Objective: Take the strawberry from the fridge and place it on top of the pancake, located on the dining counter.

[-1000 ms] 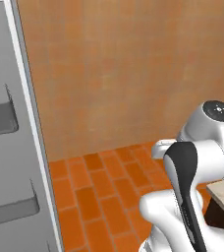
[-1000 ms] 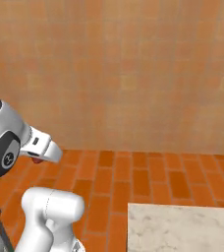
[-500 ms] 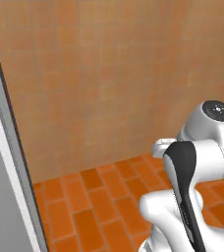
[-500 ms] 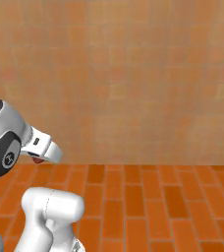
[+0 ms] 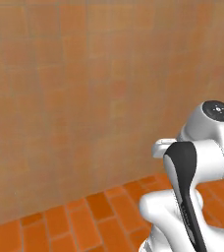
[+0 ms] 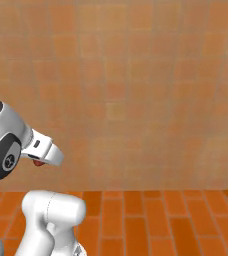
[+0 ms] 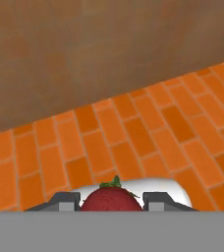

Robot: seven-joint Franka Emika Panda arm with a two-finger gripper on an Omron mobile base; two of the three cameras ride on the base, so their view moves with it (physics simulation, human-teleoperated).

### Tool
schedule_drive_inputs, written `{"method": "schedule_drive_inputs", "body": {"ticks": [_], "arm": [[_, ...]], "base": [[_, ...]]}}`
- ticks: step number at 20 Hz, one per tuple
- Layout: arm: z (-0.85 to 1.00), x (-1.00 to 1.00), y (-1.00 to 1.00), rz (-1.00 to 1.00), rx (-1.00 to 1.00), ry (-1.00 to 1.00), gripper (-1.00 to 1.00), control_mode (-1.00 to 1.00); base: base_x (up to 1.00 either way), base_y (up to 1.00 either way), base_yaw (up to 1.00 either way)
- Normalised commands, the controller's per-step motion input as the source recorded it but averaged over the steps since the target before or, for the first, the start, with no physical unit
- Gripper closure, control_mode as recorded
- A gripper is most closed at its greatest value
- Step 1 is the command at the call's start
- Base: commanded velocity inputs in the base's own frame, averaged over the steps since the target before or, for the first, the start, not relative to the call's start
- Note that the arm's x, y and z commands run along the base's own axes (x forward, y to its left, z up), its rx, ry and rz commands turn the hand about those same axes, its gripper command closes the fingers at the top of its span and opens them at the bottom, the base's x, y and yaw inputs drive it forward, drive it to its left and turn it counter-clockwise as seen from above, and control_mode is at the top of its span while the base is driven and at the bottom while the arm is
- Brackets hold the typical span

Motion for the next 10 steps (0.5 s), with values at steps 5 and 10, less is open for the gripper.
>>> {"method": "schedule_drive_inputs", "body": {"ticks": [5, 10], "arm": [[0.0, 0.0, 0.0, 0.0, 0.0, 0.0, 1.0, 1.0], [0.0, 0.0, 0.0, 0.0, 0.0, 0.0, 1.0, 1.0]], "base": [[1.0, -0.24, -0.4], [0.35, -0.33, -0.79]]}}
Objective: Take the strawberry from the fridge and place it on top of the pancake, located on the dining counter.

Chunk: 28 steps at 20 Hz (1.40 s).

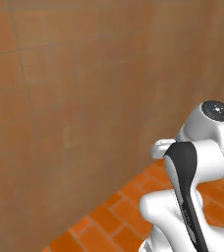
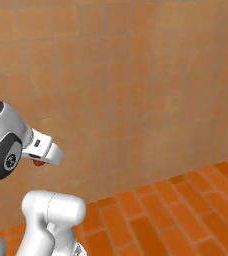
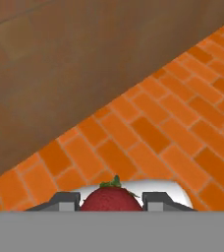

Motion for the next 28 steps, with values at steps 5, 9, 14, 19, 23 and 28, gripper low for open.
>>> {"method": "schedule_drive_inputs", "body": {"ticks": [5, 9, 14, 19, 23, 28], "arm": [[0.0, 0.0, 0.0, 0.0, 0.0, 0.0, 1.0, 1.0], [0.0, 0.0, 0.0, 0.0, 0.0, 0.0, 1.0, 1.0], [0.0, 0.0, 0.0, 0.0, 0.0, 0.0, 1.0, 1.0], [0.0, 0.0, 0.0, 0.0, 0.0, 0.0, 1.0, 1.0], [0.0, 0.0, 0.0, 0.0, 0.0, 0.0, 1.0, 1.0], [0.0, 0.0, 0.0, 0.0, 0.0, 0.0, 1.0, 1.0]], "base": [[0.0, -0.32, -0.93], [0.0, -0.34, -0.92], [0.0, -0.34, -0.91], [0.15, -0.18, -0.88], [0.87, 0.28, -0.67], [1.0, 0.74, -0.48]]}}
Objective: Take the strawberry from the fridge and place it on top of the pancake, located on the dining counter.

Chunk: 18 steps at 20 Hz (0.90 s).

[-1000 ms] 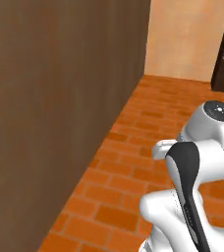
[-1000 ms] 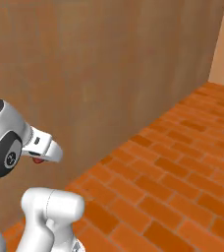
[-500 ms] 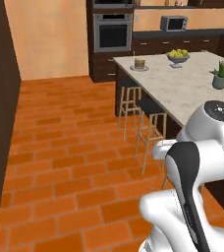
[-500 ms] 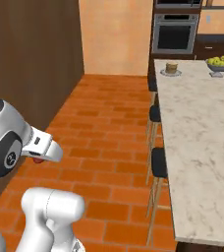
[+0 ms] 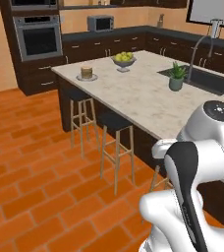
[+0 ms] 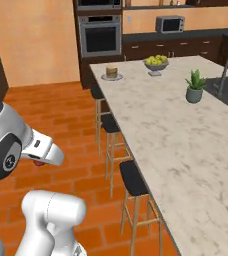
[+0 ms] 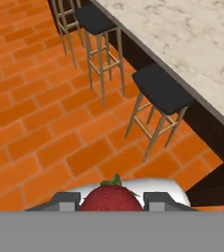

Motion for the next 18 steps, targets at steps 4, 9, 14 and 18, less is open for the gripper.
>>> {"method": "schedule_drive_inputs", "body": {"ticks": [4, 9, 14, 18], "arm": [[0.0, 0.0, 0.0, 0.0, 0.0, 0.0, 1.0, 1.0], [0.0, 0.0, 0.0, 0.0, 0.0, 0.0, 1.0, 1.0], [0.0, 0.0, 0.0, 0.0, 0.0, 0.0, 1.0, 1.0], [0.0, 0.0, 0.0, 0.0, 0.0, 0.0, 1.0, 1.0]], "base": [[1.0, 0.91, -0.5], [0.97, 0.87, -0.51], [0.85, 1.0, -0.49], [0.72, 1.0, -0.48]]}}
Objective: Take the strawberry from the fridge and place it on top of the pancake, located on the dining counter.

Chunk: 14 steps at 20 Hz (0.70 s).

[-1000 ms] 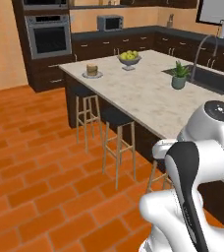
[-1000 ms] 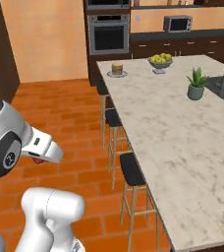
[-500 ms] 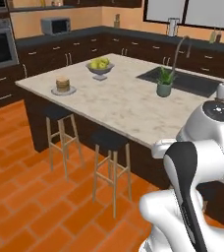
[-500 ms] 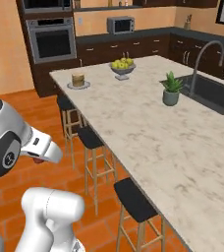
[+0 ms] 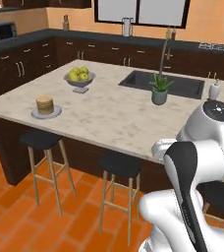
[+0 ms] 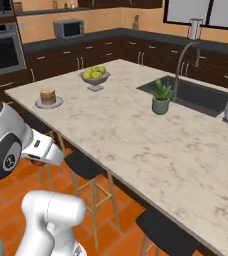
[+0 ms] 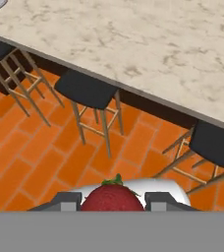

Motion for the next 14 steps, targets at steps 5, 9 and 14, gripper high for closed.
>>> {"method": "schedule_drive_inputs", "body": {"ticks": [5, 9, 14], "arm": [[0.0, 0.0, 0.0, 0.0, 0.0, 0.0, 1.0, 1.0], [0.0, 0.0, 0.0, 0.0, 0.0, 0.0, 1.0, 1.0], [0.0, 0.0, 0.0, 0.0, 0.0, 0.0, 1.0, 1.0]], "base": [[0.65, 1.0, -0.49], [0.34, 1.0, -0.51], [0.29, 1.0, -0.52]]}}
